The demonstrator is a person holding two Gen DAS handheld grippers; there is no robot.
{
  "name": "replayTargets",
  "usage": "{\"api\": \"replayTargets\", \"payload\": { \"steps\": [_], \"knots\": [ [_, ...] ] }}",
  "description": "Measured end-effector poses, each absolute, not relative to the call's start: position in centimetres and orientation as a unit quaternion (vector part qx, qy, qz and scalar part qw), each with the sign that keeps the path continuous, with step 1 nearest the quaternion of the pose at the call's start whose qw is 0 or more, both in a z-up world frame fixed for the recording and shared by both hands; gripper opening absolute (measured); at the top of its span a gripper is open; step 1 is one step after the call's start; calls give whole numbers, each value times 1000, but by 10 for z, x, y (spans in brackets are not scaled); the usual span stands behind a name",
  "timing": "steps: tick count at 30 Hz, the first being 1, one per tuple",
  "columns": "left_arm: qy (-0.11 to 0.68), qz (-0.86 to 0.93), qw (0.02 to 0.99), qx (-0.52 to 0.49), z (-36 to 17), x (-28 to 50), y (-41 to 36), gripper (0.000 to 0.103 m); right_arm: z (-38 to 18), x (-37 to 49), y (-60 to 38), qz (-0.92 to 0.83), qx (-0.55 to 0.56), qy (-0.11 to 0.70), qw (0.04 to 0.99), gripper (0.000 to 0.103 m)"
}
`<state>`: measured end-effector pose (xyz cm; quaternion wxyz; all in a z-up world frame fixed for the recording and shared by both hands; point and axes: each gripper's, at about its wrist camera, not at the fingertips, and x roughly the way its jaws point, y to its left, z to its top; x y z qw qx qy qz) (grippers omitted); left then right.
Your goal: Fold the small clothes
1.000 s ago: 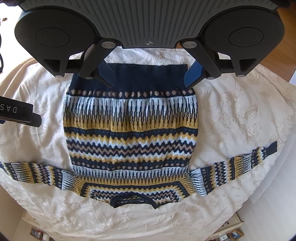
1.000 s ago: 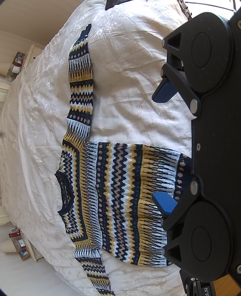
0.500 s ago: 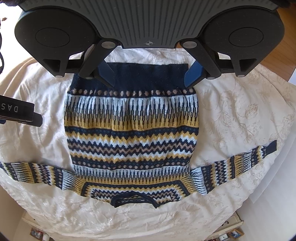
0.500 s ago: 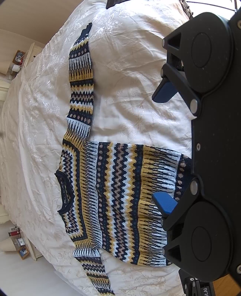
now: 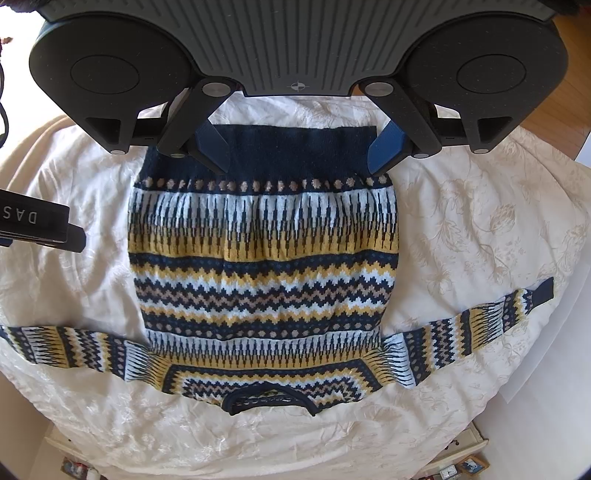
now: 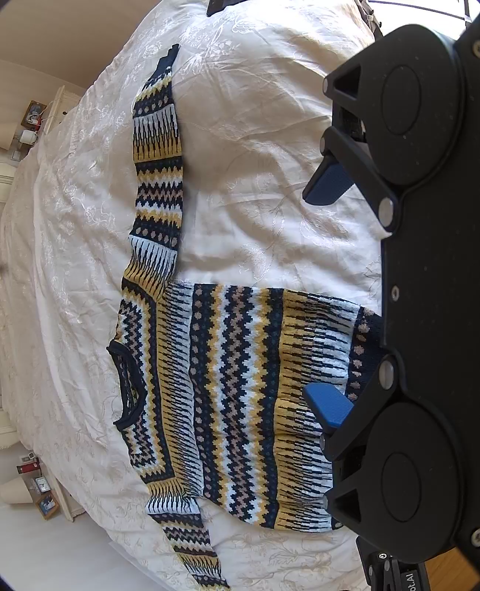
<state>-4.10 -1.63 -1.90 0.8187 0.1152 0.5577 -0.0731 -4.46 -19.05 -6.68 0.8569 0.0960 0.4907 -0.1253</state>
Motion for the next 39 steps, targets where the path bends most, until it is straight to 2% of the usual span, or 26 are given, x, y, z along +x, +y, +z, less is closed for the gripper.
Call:
{"api": "replayTargets", "payload": {
  "steps": [39],
  "knots": [
    [564, -79, 813, 119, -29, -19, -13, 82, -75, -28, -186, -129, 106, 506, 846, 102]
  ]
}}
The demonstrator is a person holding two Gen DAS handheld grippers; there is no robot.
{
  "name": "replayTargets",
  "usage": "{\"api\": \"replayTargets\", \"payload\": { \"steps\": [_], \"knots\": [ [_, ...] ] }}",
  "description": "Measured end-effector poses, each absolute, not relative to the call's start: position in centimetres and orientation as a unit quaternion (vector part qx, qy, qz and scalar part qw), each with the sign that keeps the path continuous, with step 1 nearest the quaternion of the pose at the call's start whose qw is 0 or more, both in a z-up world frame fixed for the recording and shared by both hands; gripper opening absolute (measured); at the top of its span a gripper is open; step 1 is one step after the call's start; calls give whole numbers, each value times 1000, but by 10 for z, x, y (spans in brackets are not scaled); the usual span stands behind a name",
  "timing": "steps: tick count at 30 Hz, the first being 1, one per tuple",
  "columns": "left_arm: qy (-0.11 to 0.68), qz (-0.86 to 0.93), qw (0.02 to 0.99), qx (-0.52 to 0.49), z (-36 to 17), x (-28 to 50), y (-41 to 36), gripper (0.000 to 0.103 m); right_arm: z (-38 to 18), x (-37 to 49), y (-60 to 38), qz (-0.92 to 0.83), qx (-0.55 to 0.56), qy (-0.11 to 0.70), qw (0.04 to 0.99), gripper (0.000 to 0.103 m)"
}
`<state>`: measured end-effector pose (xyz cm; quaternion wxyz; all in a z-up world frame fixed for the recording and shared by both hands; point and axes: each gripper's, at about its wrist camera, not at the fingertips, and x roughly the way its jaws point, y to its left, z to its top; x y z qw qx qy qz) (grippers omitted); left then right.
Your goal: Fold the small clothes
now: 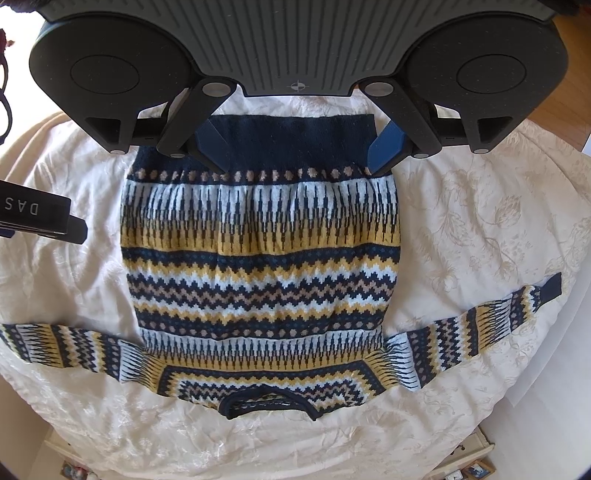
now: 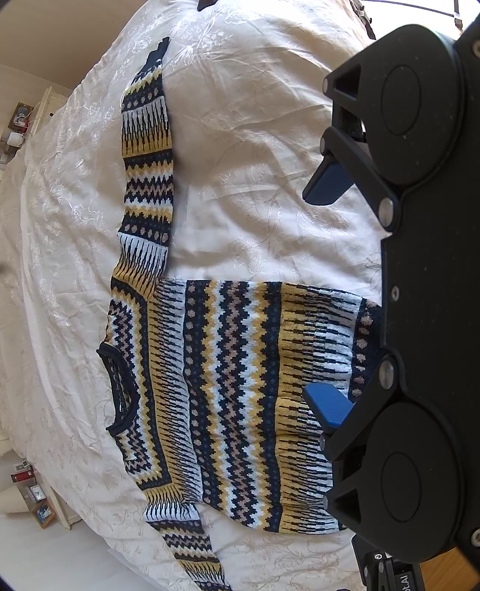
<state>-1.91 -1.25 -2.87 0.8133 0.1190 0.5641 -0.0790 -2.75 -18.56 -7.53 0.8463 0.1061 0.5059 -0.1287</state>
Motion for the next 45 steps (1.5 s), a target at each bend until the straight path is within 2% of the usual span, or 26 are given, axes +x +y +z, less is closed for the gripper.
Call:
{"api": "replayTargets", "payload": {
  "steps": [9, 11, 17, 29, 39, 45],
  "knots": [
    [563, -87, 813, 122, -27, 7, -6, 81, -76, -9, -183, -132, 122, 512, 840, 101],
    [560, -90, 815, 121, -25, 14, -4, 75, -75, -4, -182, -134, 127, 510, 840, 101],
    [543, -112, 824, 117, -14, 43, 0, 70, -70, 12, -186, -146, 152, 496, 843, 101],
    [425, -179, 882, 102, 17, 89, -7, 70, -58, 15, -211, -214, 175, 407, 870, 101],
    [379, -198, 900, 80, 17, 98, -35, 70, -63, 18, -269, -226, 162, 394, 876, 101],
    [433, -178, 880, 75, 3, 109, -58, 70, -80, 25, -335, -219, 168, 424, 863, 98]
  ]
}}
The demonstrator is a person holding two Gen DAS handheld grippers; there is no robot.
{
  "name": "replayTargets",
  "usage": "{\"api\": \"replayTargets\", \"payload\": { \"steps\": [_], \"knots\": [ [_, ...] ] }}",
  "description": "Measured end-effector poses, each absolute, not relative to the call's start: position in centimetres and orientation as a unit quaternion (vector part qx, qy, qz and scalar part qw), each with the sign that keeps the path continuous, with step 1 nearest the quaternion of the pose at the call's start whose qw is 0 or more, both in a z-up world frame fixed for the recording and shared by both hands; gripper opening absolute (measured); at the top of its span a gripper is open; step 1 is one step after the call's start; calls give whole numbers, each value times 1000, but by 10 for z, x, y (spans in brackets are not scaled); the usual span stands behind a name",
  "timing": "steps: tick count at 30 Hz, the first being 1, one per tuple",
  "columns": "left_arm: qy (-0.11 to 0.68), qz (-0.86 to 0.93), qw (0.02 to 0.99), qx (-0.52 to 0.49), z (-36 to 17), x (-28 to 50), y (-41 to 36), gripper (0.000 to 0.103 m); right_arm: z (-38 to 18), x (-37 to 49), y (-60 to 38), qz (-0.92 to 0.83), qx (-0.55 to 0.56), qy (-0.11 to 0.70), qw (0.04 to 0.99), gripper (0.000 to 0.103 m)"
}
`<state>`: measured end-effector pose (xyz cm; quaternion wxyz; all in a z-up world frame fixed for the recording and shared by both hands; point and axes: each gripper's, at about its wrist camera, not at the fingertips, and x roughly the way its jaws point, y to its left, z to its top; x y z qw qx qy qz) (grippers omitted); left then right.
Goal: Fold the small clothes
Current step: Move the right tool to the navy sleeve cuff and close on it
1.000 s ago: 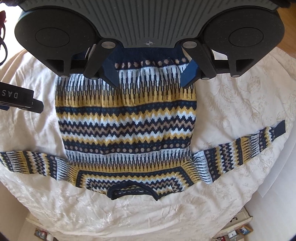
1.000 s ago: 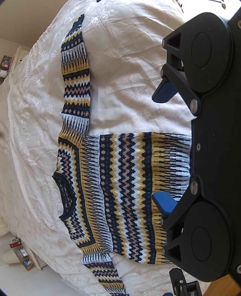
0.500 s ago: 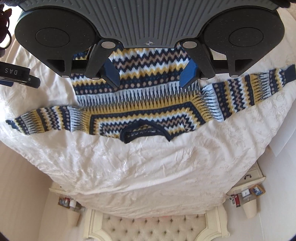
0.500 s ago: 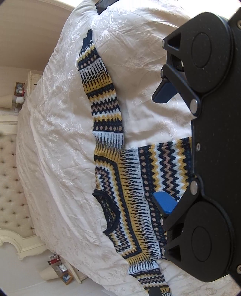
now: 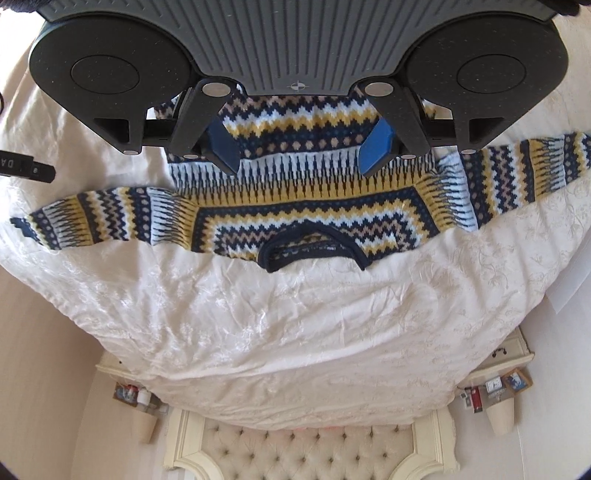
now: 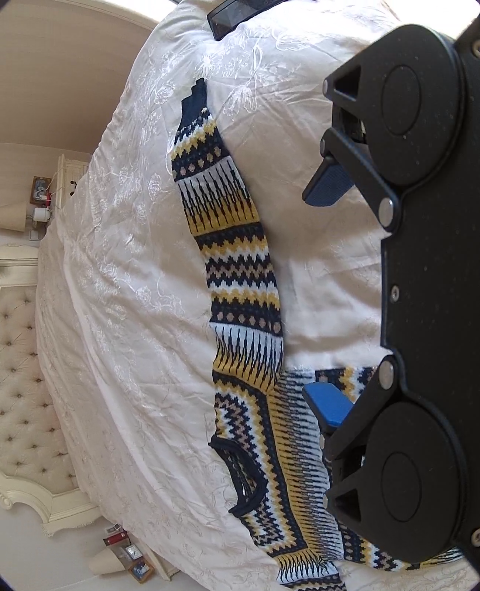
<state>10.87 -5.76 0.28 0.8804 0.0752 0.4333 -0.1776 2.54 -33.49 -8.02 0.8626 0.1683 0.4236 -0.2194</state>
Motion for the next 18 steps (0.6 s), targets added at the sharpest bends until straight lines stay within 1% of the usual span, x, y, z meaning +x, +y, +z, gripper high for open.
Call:
{"api": "replayTargets", "payload": {
  "steps": [1, 3, 6, 10, 13, 18],
  "knots": [
    [448, -177, 873, 71, -3, 111, -61, 70, -84, 27, -347, -218, 170, 429, 860, 93],
    [474, -166, 862, 63, -12, 114, -69, 70, -90, 31, -373, -214, 177, 438, 855, 88],
    [504, -147, 849, 58, -26, 118, -83, 70, -100, 35, -417, -224, 191, 446, 845, 86],
    [525, -129, 838, 66, -39, 119, -104, 69, -111, 38, -476, -236, 221, 453, 831, 75],
    [534, -119, 834, 66, -44, 120, -116, 69, -115, 40, -515, -247, 239, 455, 822, 71],
    [546, -98, 830, 57, -46, 121, -132, 69, -118, 48, -573, -271, 219, 454, 820, 69]
  ]
}}
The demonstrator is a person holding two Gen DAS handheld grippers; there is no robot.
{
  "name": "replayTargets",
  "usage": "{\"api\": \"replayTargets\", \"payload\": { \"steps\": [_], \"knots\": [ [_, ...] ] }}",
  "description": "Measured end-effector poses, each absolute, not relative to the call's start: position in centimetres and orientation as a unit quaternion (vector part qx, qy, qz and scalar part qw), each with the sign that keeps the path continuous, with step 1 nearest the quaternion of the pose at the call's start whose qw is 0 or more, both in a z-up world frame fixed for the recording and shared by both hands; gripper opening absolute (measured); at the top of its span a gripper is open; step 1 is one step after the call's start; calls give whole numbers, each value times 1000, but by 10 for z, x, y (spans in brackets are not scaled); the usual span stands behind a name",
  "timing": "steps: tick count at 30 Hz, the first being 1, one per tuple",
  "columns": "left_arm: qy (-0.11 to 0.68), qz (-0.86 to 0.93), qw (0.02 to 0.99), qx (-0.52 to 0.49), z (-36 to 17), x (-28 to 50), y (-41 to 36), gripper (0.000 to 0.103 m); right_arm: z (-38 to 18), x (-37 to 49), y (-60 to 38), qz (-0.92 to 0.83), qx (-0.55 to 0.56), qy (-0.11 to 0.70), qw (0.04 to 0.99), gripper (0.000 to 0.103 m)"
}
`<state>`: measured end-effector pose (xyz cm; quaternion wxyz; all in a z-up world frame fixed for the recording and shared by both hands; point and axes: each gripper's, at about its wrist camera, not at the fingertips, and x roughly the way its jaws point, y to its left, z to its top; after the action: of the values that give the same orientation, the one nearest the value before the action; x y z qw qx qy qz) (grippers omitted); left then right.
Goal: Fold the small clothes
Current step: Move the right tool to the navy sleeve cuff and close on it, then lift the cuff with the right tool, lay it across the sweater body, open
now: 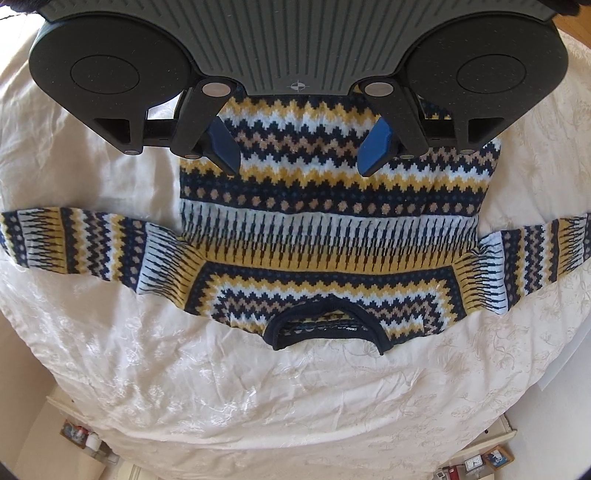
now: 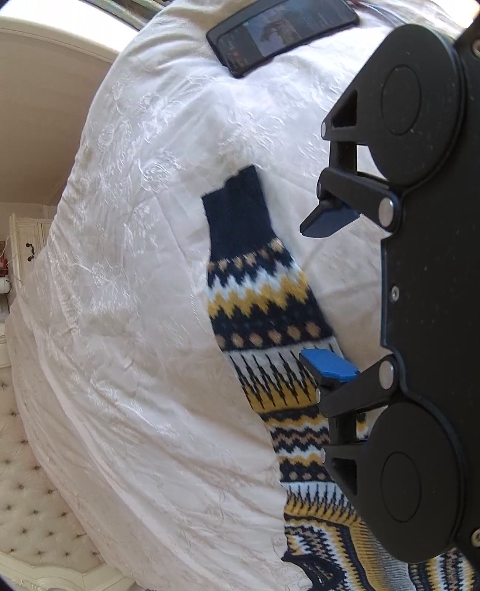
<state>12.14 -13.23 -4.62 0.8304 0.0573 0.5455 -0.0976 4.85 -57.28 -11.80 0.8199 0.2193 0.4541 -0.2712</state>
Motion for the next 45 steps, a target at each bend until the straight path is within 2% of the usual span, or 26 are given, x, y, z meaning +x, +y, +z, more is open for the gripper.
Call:
{"api": "replayTargets", "payload": {
  "steps": [8, 12, 17, 19, 21, 23, 24, 34, 45],
  "knots": [
    [556, -73, 826, 62, -49, 121, -142, 69, -142, 57, -638, -288, 218, 466, 808, 69],
    [559, -60, 825, 60, -49, 119, -142, 69, -164, 55, -659, -283, 261, 478, 790, 69],
    [561, -49, 824, 63, -49, 116, -143, 69, -173, 48, -672, -273, 322, 451, 787, 70],
    [563, -48, 823, 62, -50, 114, -142, 69, -172, 47, -672, -264, 329, 445, 790, 55],
    [565, -48, 821, 61, -51, 114, -142, 69, -171, 50, -671, -263, 329, 446, 790, 48],
    [566, -50, 820, 62, -52, 114, -141, 69, -167, 50, -670, -257, 326, 442, 795, 23],
    [566, -51, 821, 63, -52, 115, -140, 69, -165, 49, -669, -257, 328, 436, 797, 17],
    [561, -72, 822, 67, -53, 122, -116, 69, -112, 60, -612, -213, 319, 386, 839, 16],
    [557, -113, 819, 76, -61, 150, -39, 69, -55, 122, -472, -130, 292, 360, 876, 16]
  ]
}}
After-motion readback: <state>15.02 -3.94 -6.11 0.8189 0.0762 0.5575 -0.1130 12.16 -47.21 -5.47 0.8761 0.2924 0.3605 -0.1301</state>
